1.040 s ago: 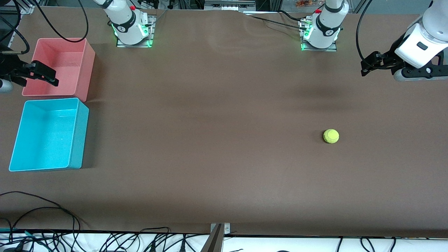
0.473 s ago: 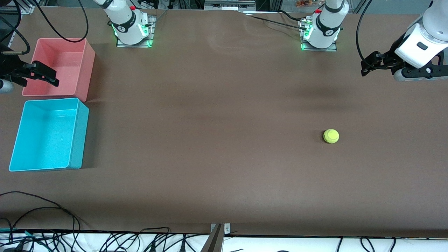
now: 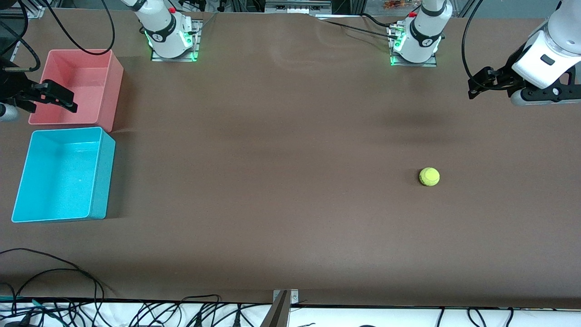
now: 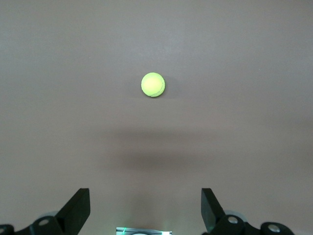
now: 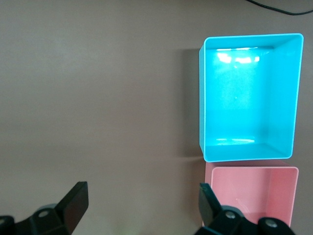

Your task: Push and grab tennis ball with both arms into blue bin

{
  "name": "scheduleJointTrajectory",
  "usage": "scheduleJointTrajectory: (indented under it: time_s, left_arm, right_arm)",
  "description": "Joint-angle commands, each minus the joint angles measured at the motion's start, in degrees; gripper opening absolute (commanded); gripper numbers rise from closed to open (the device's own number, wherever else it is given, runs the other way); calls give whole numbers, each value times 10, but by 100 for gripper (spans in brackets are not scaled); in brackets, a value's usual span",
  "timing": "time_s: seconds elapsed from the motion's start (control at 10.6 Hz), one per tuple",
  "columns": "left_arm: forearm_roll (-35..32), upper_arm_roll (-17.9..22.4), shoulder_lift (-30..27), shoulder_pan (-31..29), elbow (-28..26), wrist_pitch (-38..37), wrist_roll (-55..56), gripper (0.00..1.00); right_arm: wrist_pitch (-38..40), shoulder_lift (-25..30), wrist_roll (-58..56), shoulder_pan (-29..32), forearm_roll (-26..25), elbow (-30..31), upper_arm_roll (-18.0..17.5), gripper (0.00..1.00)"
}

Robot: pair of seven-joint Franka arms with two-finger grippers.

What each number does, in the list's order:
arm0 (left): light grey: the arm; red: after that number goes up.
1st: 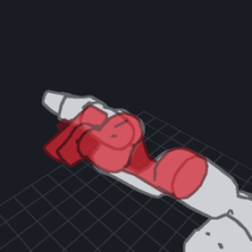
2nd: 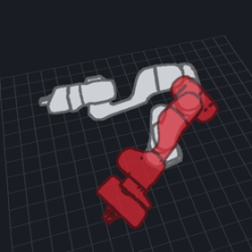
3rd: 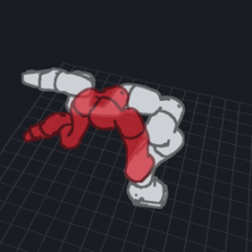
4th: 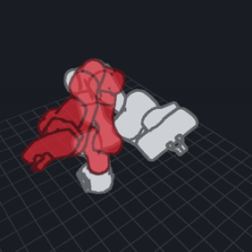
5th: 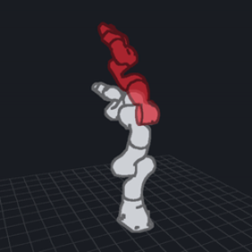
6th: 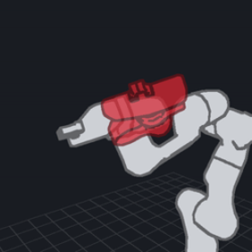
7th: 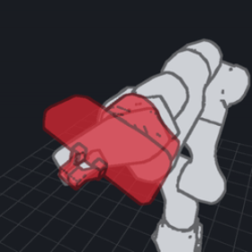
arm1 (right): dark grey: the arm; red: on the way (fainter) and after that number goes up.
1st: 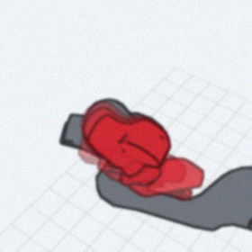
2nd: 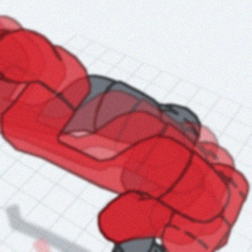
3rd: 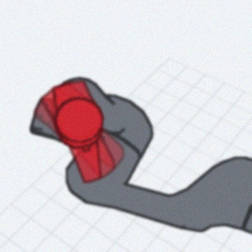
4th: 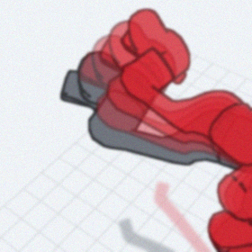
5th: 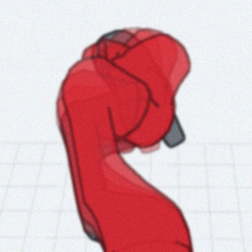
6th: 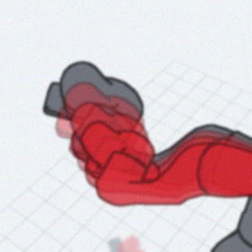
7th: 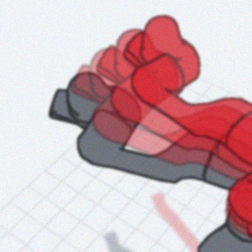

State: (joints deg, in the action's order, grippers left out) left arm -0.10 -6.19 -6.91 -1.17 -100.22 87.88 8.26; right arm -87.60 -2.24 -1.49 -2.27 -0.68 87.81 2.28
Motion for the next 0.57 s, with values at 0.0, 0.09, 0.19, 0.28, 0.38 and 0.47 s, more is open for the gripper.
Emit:
scheduleJointTrajectory:
  time_s: [0.0, 0.09, 0.19, 0.28, 0.38, 0.47]
  left_arm:
    - [1, -1, 2, -1, 6, -7, -4, 100]
    - [0, -1, 2, -1, 6, -7, -4, 100]
    - [0, -1, 2, -1, 6, -7, -4, 100]
    - [0, -1, 2, -2, 6, -7, -4, 100]
    - [0, -1, 2, -1, 6, -7, -4, 100]
    - [0, -1, 2, -2, 6, -7, -4, 100]
  right_arm:
    - [-5, 3, 2, 3, -3, -2, -3, 100]
    - [-6, 0, 2, 0, -1, -8, -5, 100]
    - [-6, 0, 2, -1, 0, -7, -4, 100]
    - [-4, 1, 3, 0, 1, -8, -4, 100]
    - [0, 1, 3, 0, 1, -7, -3, 100]
    - [2, 2, 3, 0, 1, -7, -4, 100]
